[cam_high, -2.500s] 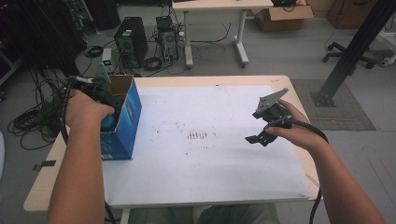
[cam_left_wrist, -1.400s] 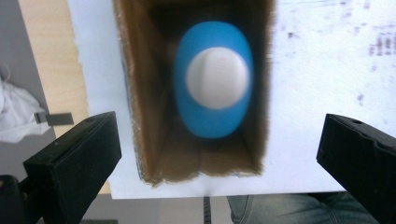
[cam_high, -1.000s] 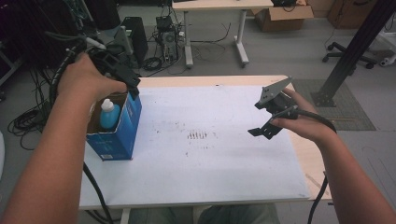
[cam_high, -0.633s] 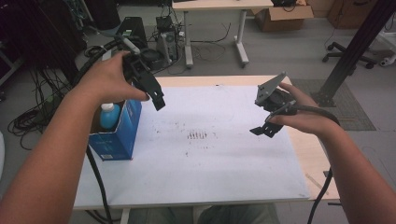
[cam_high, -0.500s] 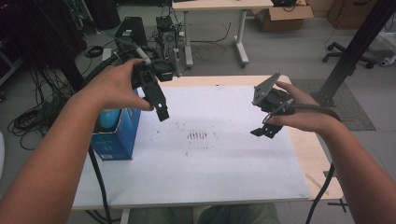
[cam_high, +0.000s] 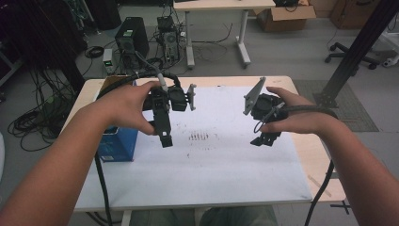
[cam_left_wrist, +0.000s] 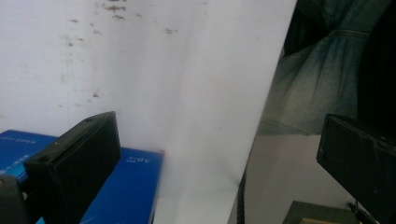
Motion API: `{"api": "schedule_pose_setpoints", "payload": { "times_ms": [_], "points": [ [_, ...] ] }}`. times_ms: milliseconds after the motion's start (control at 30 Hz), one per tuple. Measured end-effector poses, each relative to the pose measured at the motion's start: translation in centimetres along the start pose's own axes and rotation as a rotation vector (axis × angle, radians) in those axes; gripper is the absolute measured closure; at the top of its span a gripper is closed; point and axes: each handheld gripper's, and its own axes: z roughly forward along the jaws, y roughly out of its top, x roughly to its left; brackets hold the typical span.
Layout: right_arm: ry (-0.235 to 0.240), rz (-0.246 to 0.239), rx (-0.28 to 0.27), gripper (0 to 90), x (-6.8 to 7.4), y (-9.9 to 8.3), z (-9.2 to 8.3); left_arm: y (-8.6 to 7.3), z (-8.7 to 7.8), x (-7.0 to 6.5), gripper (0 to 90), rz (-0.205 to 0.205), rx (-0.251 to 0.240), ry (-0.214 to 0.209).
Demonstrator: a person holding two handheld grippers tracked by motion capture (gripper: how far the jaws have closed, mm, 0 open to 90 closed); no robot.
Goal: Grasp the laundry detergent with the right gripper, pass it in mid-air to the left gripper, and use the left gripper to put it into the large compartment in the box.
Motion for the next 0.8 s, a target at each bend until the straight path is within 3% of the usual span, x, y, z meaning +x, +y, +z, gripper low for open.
{"api": "schedule_pose_setpoints", "payload": {
  "times_ms": [33, 167, 400, 800],
  "points": [
    [0.003, 0.0, 0.007, 3.6, 0.0, 0.0, 0.1, 0.0, 0.0, 0.0, 0.2, 0.0, 0.0, 0.0],
    [0.009, 0.0, 0.031, 3.8, 0.0, -0.2, 0.4, 0.3, 0.5, -0.6, 0.2, 0.07, -0.017, -0.008],
    [0.026, -0.014, 0.037, 3.7, -0.5, -0.3, 1.0, 1.9, 2.2, -0.5, 0.3, 0.137, 0.019, -0.015],
    [0.06, -0.014, 0.031, 4.0, -2.2, -0.8, 3.0, 4.1, 3.0, 1.7, 0.2, 0.133, 0.004, -0.019]
  ]
}}
